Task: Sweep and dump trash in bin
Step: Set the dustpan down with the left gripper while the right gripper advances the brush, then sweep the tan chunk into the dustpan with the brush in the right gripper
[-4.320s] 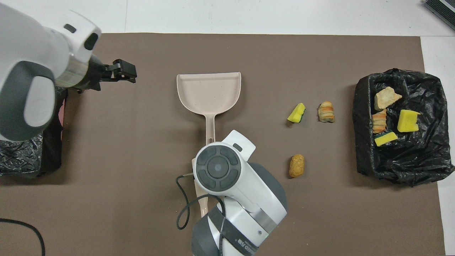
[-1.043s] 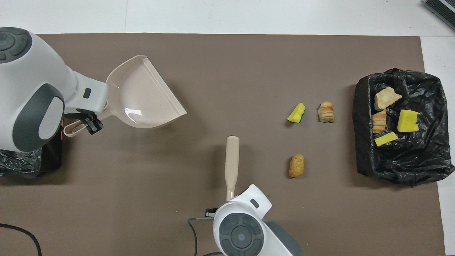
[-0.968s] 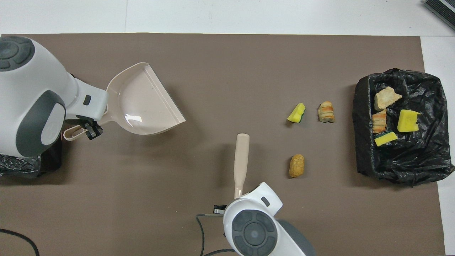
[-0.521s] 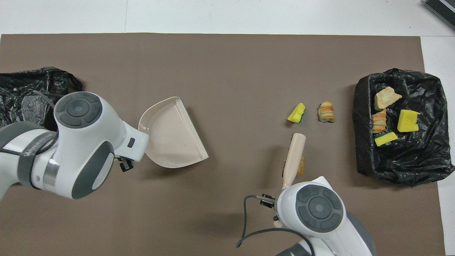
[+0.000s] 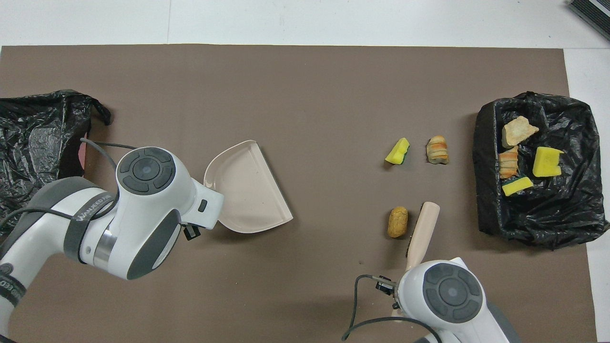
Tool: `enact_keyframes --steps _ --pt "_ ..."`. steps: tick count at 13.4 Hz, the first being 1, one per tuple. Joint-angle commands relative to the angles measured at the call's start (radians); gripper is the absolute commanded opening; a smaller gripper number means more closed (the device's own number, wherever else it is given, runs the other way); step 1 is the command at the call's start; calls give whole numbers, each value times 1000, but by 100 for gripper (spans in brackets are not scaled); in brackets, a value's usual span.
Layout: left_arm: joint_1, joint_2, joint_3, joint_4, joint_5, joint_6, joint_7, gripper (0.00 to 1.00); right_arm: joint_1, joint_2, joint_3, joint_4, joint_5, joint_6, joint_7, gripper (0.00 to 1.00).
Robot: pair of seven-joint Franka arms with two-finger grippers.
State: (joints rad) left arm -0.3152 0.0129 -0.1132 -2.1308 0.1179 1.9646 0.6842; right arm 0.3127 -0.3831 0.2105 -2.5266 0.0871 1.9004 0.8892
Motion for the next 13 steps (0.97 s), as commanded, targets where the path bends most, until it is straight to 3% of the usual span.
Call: enact_keyframes --steps 1,5,13 --pt "-22 -34 15 -46 23 39 -23 0 5 47 13 -23 -4 63 54 0" --pt "-61 -28 17 -73 57 62 -111 0 51 148 13 15 5 167 88 0" --pt "-54 -28 17 -72 59 68 -121 0 108 528 15 408 6 232 47 0"
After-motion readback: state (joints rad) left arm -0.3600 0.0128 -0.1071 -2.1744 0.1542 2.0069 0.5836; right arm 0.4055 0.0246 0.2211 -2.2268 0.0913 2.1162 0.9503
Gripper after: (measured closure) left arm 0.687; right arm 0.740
